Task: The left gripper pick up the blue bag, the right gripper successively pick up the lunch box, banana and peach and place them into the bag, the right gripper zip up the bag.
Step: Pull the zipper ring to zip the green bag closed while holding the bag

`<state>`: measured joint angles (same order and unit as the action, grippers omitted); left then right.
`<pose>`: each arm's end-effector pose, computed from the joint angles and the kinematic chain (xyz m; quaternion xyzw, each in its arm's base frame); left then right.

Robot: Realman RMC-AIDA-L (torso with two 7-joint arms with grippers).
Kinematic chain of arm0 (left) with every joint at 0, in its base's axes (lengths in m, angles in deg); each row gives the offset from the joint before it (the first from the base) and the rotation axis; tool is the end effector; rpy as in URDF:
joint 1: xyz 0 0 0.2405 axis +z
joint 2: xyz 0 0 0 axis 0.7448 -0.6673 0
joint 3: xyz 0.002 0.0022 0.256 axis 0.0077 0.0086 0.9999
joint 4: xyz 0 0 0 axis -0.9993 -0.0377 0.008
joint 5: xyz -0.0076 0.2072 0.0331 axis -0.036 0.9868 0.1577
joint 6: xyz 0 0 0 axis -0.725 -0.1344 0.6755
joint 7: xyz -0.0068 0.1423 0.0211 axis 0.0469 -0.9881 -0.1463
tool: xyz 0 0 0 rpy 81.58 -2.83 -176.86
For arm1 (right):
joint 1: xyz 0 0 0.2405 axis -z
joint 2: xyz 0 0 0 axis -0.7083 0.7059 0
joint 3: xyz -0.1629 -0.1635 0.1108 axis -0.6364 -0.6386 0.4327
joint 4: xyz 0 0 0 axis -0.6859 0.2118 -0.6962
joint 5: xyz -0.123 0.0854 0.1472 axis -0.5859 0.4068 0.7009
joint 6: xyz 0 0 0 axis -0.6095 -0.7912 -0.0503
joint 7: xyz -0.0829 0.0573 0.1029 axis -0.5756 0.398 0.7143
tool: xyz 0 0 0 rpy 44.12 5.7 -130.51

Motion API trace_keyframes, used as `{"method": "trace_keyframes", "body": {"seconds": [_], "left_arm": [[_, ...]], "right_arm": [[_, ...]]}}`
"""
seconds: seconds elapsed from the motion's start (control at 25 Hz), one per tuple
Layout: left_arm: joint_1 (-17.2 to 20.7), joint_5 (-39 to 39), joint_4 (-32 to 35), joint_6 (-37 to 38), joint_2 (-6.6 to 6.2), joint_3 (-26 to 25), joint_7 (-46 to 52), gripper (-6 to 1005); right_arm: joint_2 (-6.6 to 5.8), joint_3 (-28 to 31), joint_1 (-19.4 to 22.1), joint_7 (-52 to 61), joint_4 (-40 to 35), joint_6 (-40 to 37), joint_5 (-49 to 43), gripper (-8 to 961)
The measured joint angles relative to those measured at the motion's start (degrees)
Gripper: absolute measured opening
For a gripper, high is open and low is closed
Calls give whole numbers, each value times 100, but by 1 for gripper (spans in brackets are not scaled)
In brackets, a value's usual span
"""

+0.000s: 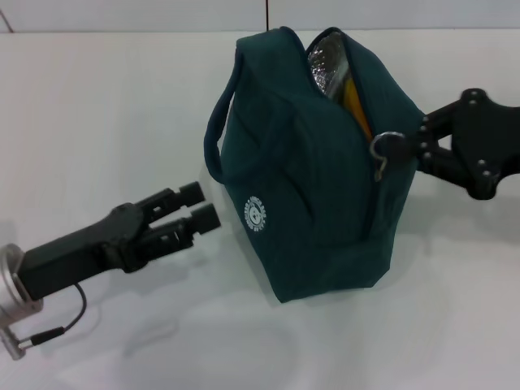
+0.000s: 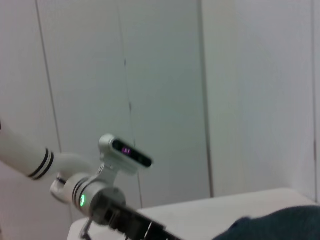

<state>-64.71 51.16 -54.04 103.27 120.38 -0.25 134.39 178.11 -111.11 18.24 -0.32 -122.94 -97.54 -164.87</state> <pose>-0.2824 0.2390 -0.0063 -0.8160 -0.3607 -0.4494 0.0463 0.1839 0.3247 0.0526 -0.9548 0.0420 0.2888 0.0558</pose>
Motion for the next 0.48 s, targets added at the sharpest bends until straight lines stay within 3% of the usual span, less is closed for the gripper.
{"method": "trace_keyframes", "body": {"seconds": [0.24, 0.48], "left_arm": [[-56, -32, -145, -22, 7, 85, -174, 820], [-69, -35, -146, -33, 8, 106, -191, 806]], "right_arm": [[51, 158, -15, -20, 39, -91, -36, 3], [8, 191, -254, -1, 43, 184, -23, 3]]}}
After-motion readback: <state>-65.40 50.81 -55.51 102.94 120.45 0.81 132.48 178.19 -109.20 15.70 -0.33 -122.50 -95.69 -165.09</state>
